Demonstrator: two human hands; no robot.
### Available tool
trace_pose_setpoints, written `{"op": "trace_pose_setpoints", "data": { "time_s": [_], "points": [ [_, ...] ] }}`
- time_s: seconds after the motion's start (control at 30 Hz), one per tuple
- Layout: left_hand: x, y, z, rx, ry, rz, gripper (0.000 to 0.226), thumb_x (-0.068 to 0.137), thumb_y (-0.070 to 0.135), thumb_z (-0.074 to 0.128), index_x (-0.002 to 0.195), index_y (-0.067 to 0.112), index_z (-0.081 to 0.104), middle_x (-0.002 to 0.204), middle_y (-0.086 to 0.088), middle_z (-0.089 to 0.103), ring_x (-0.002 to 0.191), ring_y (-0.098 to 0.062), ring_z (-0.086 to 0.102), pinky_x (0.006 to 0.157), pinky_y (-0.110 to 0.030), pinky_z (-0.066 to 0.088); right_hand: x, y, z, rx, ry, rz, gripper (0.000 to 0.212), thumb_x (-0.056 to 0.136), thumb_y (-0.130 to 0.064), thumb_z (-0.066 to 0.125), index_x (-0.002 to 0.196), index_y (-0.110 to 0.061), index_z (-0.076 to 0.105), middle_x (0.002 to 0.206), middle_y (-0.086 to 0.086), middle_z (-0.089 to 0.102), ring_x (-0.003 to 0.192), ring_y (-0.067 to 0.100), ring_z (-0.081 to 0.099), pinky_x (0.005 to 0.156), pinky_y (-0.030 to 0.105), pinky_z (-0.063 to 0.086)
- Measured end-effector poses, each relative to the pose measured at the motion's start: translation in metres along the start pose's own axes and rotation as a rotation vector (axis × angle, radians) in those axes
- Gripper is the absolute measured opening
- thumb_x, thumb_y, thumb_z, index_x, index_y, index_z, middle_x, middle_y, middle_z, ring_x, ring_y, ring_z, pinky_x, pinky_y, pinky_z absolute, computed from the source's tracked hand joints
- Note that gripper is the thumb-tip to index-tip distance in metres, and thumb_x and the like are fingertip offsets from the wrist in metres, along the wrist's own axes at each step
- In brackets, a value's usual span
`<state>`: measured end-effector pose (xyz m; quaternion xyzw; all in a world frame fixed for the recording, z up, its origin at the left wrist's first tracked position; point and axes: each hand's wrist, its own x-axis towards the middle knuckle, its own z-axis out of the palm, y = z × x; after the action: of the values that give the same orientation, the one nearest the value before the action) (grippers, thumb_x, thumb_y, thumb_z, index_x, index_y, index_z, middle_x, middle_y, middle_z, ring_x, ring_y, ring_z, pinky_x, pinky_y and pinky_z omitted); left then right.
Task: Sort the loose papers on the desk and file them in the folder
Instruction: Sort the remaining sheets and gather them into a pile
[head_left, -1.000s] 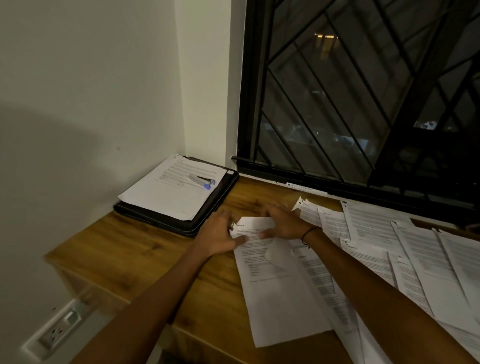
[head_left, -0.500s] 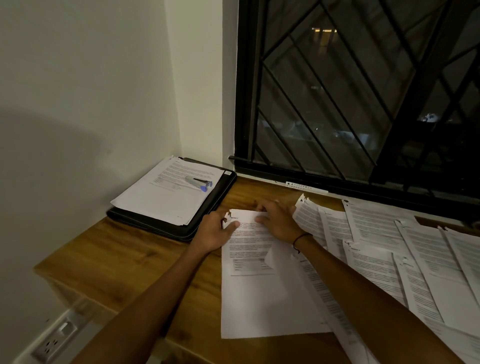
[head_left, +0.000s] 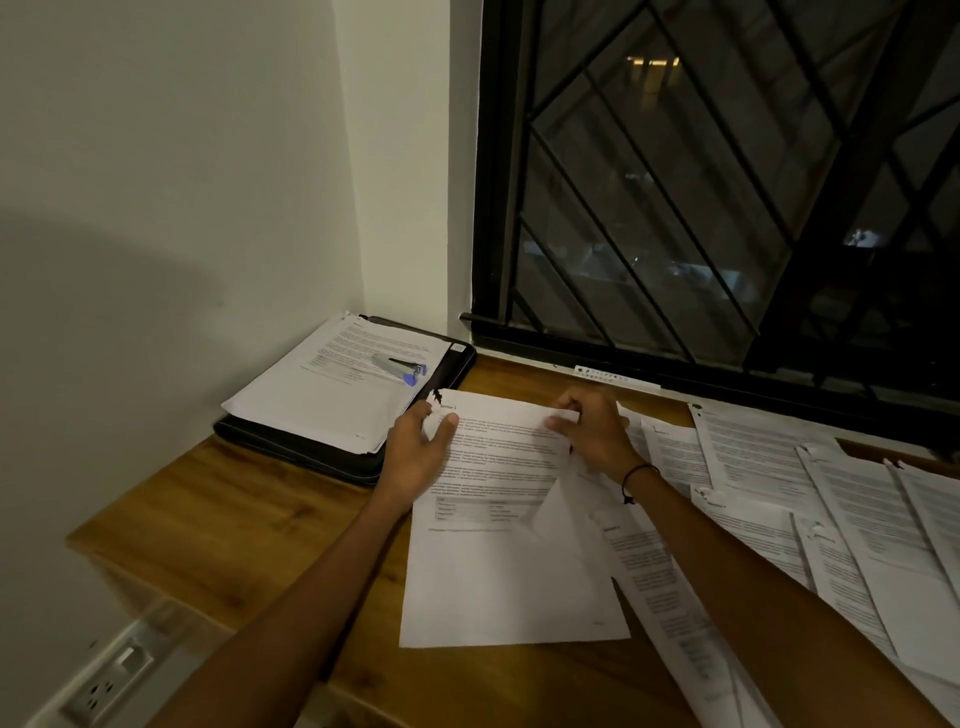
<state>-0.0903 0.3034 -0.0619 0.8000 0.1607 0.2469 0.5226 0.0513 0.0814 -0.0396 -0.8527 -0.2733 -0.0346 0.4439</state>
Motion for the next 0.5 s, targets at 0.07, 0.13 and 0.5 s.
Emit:
{"op": "trace_pose_setpoints", "data": {
  "time_s": [0.07, 0.13, 0.5],
  "points": [
    [-0.003, 0.004, -0.003, -0.114, -0.019, -0.020, 0.033, 0.096, 0.033, 0.070, 0.125, 0.020, 0.062, 0.113, 0.006, 0.074, 0.099, -0.013, 0.074, 0.077, -0.027, 0.062, 0.001, -0.007, 0.005, 0.055, 0.033, 0.000, 0.013, 0.089, -0.016, 0.079, 0.087, -0.012, 0.068, 0.086, -0.001, 0.066, 0.084, 0.019, 0.066, 0.075, 0.037, 0.058],
    [-0.005, 0.005, -0.006, -0.159, -0.041, -0.030, 0.038, 0.094, 0.032, 0.073, 0.128, 0.021, 0.061, 0.114, 0.007, 0.075, 0.100, -0.013, 0.074, 0.079, -0.032, 0.064, 0.003, -0.008, 0.009, 0.094, 0.066, 0.012, 0.012, 0.089, -0.017, 0.080, 0.088, -0.012, 0.069, 0.087, -0.002, 0.068, 0.086, 0.022, 0.069, 0.076, 0.041, 0.062],
    [0.009, 0.032, -0.026, -0.280, 0.008, 0.016, 0.031, 0.090, 0.025, 0.078, 0.118, 0.013, 0.072, 0.111, 0.000, 0.078, 0.104, -0.018, 0.074, 0.092, -0.040, 0.060, -0.002, 0.001, 0.006, 0.258, -0.041, 0.058, 0.034, 0.083, -0.017, 0.086, 0.107, -0.010, 0.062, 0.098, -0.002, 0.072, 0.090, 0.012, 0.071, 0.081, 0.036, 0.060]
  ]
}}
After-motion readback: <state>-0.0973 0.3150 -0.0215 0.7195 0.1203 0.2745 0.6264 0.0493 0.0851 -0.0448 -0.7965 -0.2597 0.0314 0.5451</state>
